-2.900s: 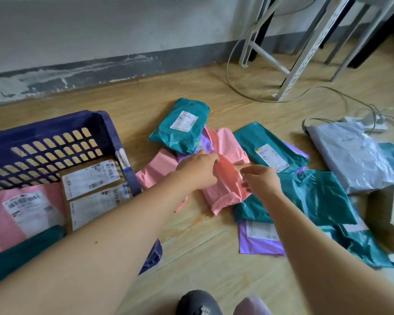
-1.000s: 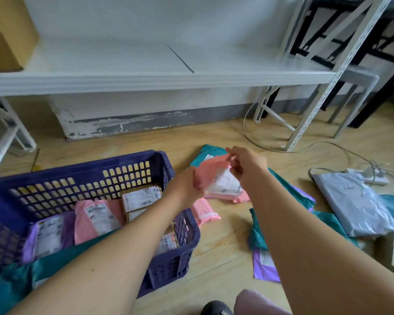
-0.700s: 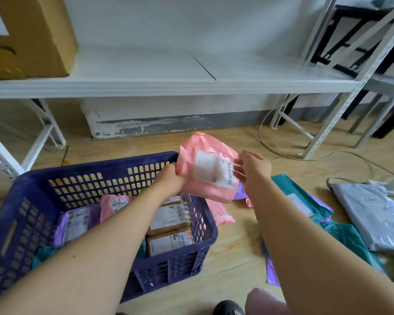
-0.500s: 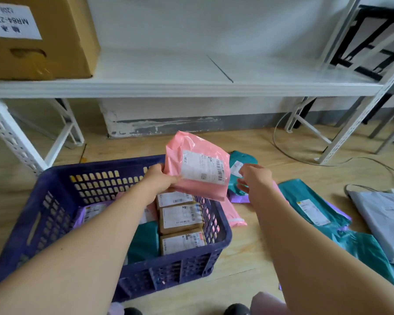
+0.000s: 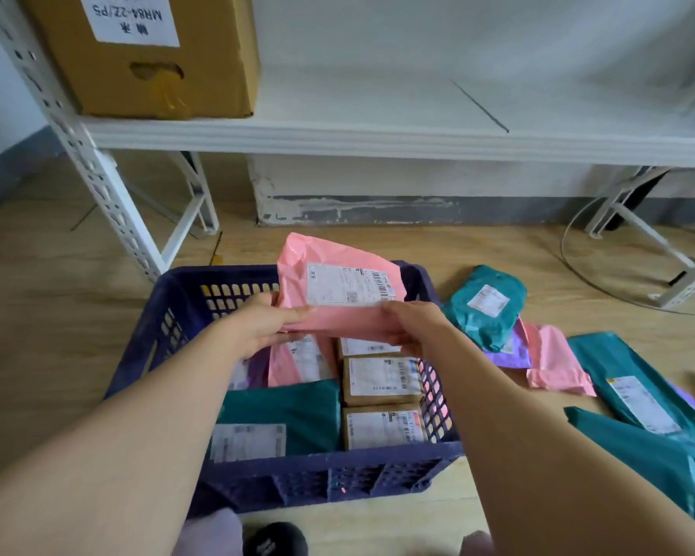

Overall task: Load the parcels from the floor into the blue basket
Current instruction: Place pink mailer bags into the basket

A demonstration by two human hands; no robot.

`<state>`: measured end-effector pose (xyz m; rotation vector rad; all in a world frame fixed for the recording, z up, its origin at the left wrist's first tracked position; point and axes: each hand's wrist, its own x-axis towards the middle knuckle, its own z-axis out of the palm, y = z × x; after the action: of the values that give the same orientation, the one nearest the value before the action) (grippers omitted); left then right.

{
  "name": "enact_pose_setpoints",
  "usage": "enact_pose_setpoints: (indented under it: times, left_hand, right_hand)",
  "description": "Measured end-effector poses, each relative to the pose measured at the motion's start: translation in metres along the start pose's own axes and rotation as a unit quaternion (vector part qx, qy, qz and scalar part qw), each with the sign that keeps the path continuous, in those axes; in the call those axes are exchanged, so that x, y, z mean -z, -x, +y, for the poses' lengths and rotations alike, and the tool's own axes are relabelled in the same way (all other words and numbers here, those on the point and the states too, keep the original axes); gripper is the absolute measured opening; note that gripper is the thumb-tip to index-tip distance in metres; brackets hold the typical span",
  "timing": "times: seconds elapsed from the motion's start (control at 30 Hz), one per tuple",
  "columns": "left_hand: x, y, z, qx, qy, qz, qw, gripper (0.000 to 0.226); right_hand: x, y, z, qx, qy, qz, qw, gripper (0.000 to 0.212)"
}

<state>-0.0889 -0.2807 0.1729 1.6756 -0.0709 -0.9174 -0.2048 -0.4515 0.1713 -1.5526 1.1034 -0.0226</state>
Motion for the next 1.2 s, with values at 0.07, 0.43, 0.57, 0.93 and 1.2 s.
enact_pose_setpoints:
  times: [0.07,0.43,0.57,0.93,1.2]
  left_hand:
    - [0.016,-0.001,-0.008,0.002,0.008,0.024,1.0,0.047]
    - [0.087,-0.02,-0.042,0.065,-0.023,0.099,0.993,0.026]
    - [0.102,-0.032,-0.06,0.109,-0.063,0.092,0.988,0.014]
    - [0.123,-0.09,-0.112,0.157,-0.408,0.202,0.877,0.045]
    - [0.117,-0.099,-0.096,-0.029,-0.366,0.294,0.882,0.081]
  right_hand:
    - [-0.016,-0.004,-0.001,-0.005,0.001,-0.013,1.0,0.024]
    - [-0.101,-0.026,0.003,-0.066,0.03,-0.101,0.992,0.032]
    - [-0.123,-0.044,0.011,-0.065,0.022,-0.109,0.992,0.032]
    - [-0.175,-0.081,0.027,-0.047,0.09,-0.143,0.985,0.036]
    - [-0.174,-0.088,0.013,0.073,0.158,-0.152,0.973,0.029]
